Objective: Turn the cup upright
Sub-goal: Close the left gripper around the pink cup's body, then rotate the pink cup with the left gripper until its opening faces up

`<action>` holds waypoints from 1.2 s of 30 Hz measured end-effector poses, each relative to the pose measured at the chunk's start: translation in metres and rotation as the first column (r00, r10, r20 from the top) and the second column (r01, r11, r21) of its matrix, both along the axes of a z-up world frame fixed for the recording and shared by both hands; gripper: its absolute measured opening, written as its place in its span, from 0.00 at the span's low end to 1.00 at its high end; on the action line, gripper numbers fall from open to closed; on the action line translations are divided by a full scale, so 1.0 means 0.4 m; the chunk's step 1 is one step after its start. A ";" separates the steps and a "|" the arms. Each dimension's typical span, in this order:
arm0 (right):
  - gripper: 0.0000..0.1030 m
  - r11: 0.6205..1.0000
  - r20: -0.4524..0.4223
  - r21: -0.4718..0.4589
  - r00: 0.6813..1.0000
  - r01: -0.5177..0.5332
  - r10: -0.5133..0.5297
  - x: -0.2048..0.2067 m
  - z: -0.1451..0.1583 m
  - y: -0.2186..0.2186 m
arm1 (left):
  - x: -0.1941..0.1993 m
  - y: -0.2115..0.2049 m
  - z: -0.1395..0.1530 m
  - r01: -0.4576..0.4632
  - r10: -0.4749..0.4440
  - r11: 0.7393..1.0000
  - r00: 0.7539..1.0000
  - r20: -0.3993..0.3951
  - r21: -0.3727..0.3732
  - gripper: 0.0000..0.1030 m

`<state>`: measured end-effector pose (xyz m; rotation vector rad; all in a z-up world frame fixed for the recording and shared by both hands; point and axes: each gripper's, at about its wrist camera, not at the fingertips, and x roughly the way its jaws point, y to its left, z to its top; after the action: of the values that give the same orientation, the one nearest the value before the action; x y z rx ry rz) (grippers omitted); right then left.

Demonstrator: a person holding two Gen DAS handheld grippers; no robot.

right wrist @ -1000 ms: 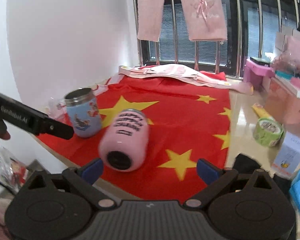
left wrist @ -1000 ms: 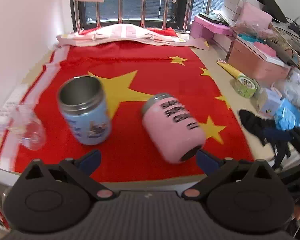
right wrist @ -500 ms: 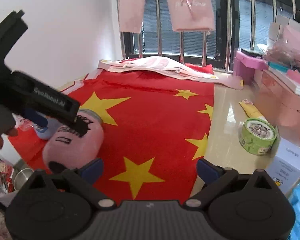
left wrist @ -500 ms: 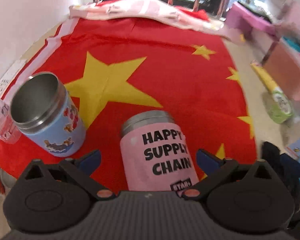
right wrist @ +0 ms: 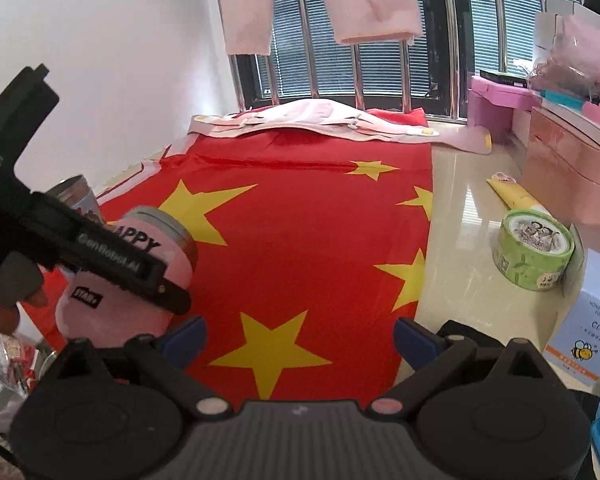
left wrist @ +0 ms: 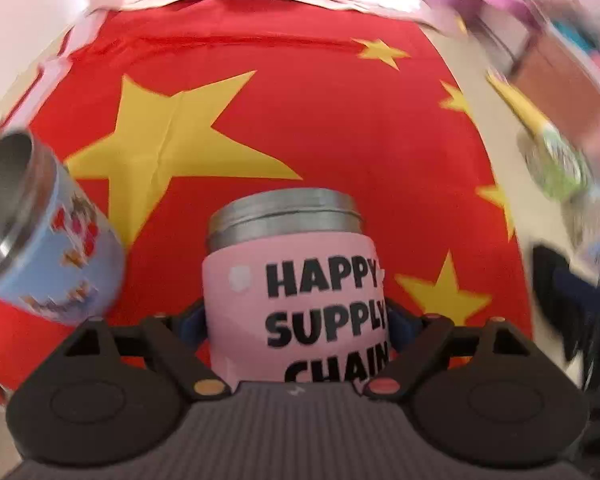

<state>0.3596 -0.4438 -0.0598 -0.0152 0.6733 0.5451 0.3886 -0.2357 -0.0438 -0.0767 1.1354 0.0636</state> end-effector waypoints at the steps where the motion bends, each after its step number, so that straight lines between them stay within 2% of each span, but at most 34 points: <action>1: 0.97 1.000 0.000 0.001 1.000 -0.003 0.003 -0.005 0.001 0.000 | -0.004 0.001 0.006 0.034 -0.034 0.999 0.999 -0.012 0.018 0.85; 4: 0.97 1.000 -0.003 0.004 1.000 -0.009 0.009 -0.017 -0.002 0.002 | -0.009 -0.001 0.016 0.132 -0.128 0.988 0.990 -0.052 0.080 0.84; 8: 0.97 1.000 -0.017 0.007 1.000 -0.013 0.013 -0.026 -0.012 0.014 | 0.003 0.000 0.001 0.168 -0.158 0.978 0.983 -0.089 0.125 0.85; 15: 0.97 1.000 -0.022 0.009 1.000 -0.002 0.002 -0.045 -0.008 0.008 | 0.029 -0.012 -0.018 0.172 -0.153 0.974 0.979 -0.134 0.145 0.85; 18: 0.97 1.000 -0.019 0.006 1.000 0.005 -0.005 -0.049 -0.005 0.002 | 0.035 -0.014 0.015 0.155 -0.143 0.974 0.986 -0.081 0.164 0.97; 21: 0.97 1.000 -0.016 0.005 1.000 0.010 -0.010 -0.051 -0.001 0.000 | 0.059 -0.010 0.044 0.122 -0.116 0.981 0.992 -0.050 0.151 0.99; 25: 0.97 1.000 -0.013 0.011 1.000 0.012 -0.012 -0.057 0.007 0.000 | 0.098 -0.008 0.015 0.110 -0.093 0.980 0.990 -0.105 0.164 1.00; 27: 0.97 1.000 -0.010 0.014 1.000 0.012 -0.012 -0.063 0.012 0.001 | 0.109 0.001 -0.003 0.091 -0.073 0.984 0.990 -0.123 0.152 0.95; 28: 0.97 1.000 -0.010 0.014 1.000 0.014 -0.014 -0.064 0.014 0.001 | 0.112 0.008 -0.006 0.089 -0.074 0.990 0.990 -0.124 0.113 0.82; 36: 0.97 0.999 -0.007 0.020 0.999 0.036 -0.036 -0.104 0.027 -0.005 | 0.045 0.025 0.028 0.097 -0.096 0.993 0.995 -0.014 0.067 0.81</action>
<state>0.3181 -0.4460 -0.0488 0.0172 0.6737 0.5175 0.4065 -0.2257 -0.0326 0.0391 1.1454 0.0164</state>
